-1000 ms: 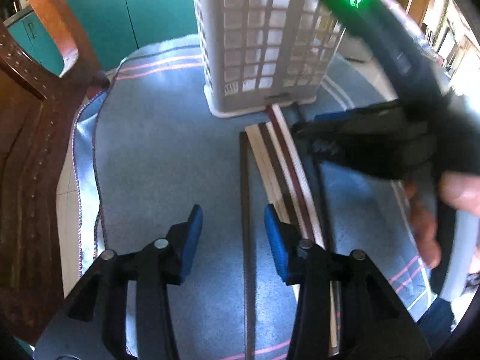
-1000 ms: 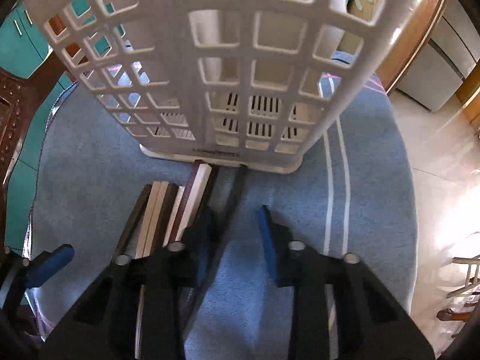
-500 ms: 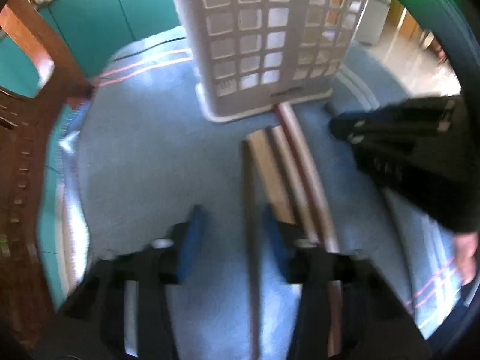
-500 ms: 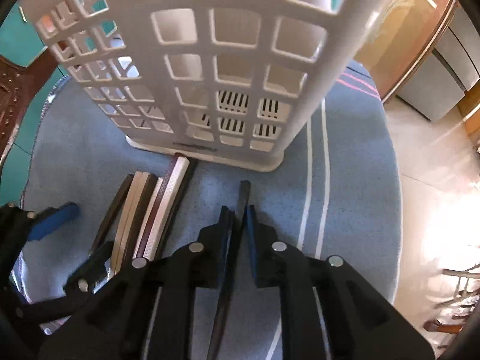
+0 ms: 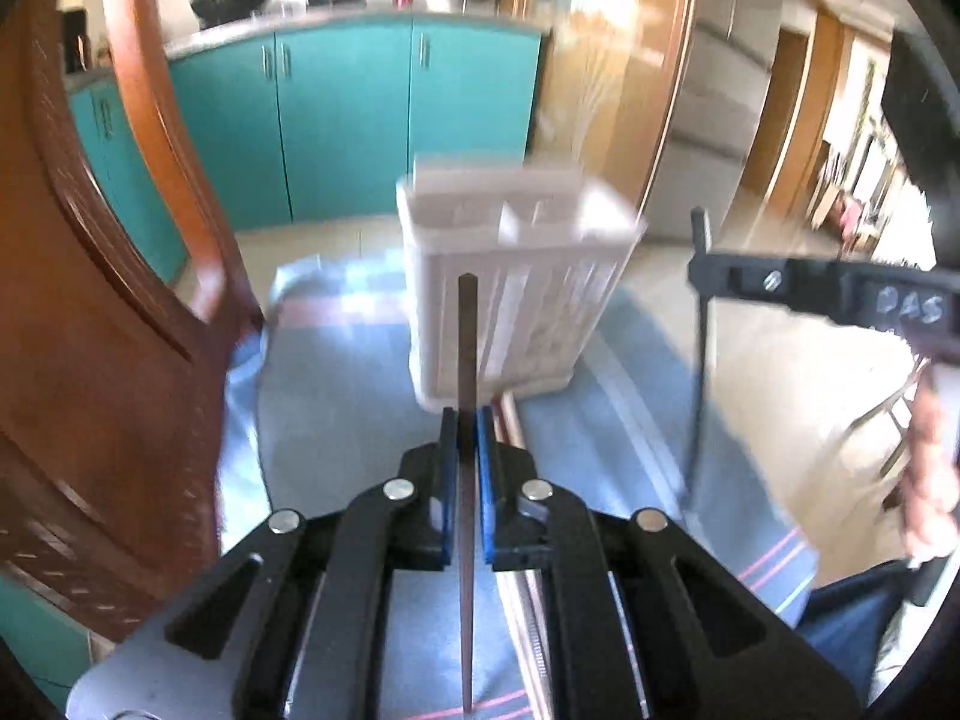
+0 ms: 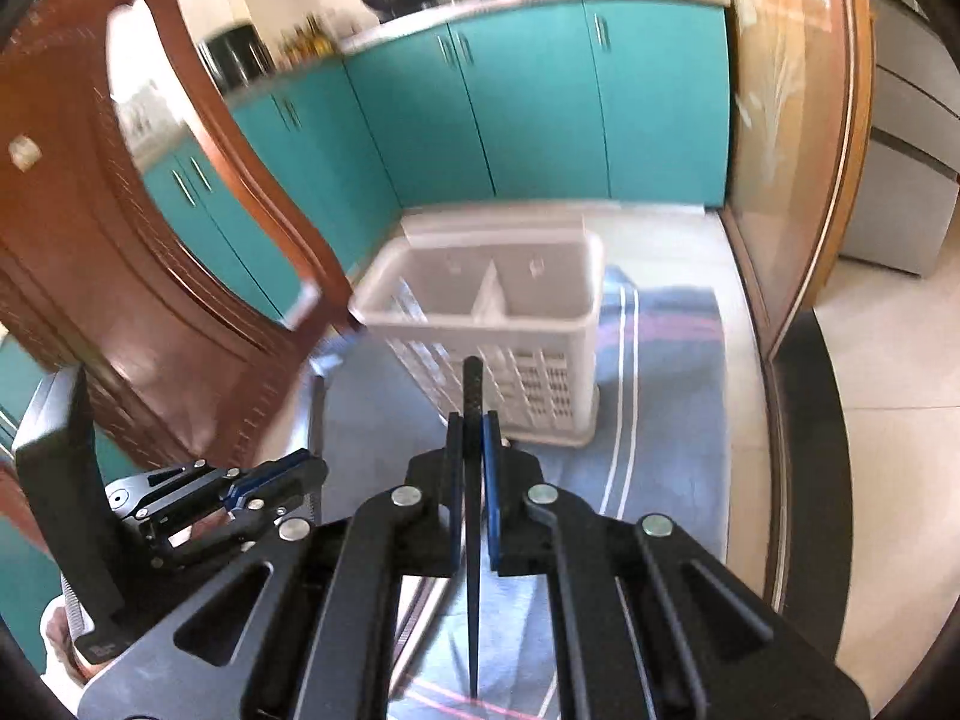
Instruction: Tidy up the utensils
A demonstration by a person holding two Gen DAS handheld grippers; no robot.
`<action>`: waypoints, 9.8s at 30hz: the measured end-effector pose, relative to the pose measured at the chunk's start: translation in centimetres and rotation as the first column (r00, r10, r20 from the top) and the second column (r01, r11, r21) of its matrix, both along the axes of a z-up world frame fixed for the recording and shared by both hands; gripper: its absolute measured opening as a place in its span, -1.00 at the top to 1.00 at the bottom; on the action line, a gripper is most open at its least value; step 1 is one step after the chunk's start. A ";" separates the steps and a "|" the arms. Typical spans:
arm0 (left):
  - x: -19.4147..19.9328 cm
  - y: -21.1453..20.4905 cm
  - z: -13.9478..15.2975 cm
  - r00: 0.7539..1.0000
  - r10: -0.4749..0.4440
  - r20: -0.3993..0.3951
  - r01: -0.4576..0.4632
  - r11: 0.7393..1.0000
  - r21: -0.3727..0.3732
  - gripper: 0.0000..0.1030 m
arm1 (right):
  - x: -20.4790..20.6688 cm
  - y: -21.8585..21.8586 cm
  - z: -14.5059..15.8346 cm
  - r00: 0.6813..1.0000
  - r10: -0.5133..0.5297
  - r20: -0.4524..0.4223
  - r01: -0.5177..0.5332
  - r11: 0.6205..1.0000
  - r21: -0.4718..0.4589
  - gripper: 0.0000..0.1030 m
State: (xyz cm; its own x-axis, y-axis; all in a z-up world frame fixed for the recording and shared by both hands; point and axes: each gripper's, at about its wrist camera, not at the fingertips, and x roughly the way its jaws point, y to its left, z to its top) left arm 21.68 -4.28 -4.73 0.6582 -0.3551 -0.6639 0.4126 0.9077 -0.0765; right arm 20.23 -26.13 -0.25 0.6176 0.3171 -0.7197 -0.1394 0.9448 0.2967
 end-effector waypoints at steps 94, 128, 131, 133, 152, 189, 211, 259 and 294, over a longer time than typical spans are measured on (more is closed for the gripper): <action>-1.2 0.6 -1.9 0.973 0.191 0.128 -0.203 0.975 0.088 -0.16 | 1.5 4.4 -16.9 0.951 -0.155 -0.268 0.081 0.960 -0.268 0.92; 1.1 2.1 -4.8 0.969 0.246 -0.006 -0.244 0.964 0.101 -0.26 | 1.9 4.4 -15.7 0.959 -0.057 -0.277 0.033 0.995 -0.091 0.99; 1.3 1.3 -5.9 0.975 0.218 -0.040 -0.212 0.970 0.119 -0.26 | 1.8 2.7 -15.8 0.949 -0.112 -0.294 0.080 0.990 -0.120 0.99; 1.7 0.5 -7.2 0.979 0.187 -0.086 -0.175 0.976 0.131 -0.26 | 1.8 1.9 -15.7 0.949 -0.122 -0.291 0.097 0.990 -0.100 0.99; -1.4 -2.3 -12.9 0.963 0.046 -0.265 -0.009 0.990 0.139 -0.04 | 6.2 6.1 -16.2 0.952 -0.072 -0.298 0.044 0.994 -0.099 0.74; 0.4 -3.5 -13.8 0.954 0.061 -0.294 -0.019 0.989 0.144 -0.14 | 3.6 4.5 -16.9 0.943 -0.086 -0.320 -0.021 0.948 -0.318 0.13; -0.5 -2.3 -11.6 0.966 0.004 -0.259 0.014 0.997 0.069 0.82 | 2.6 4.6 -14.7 0.960 -0.027 -0.280 -0.053 0.960 -0.275 0.86; 0.2 -1.3 -13.4 0.954 0.029 -0.299 0.004 0.994 0.109 0.65 | 1.5 4.0 -15.0 0.948 0.010 -0.319 -0.127 0.929 -0.348 0.87; 8.3 -1.4 -13.2 0.941 0.125 -0.315 -0.086 0.987 0.135 0.86 | 3.4 5.2 -15.5 0.954 -0.015 -0.299 -0.088 0.940 -0.331 0.87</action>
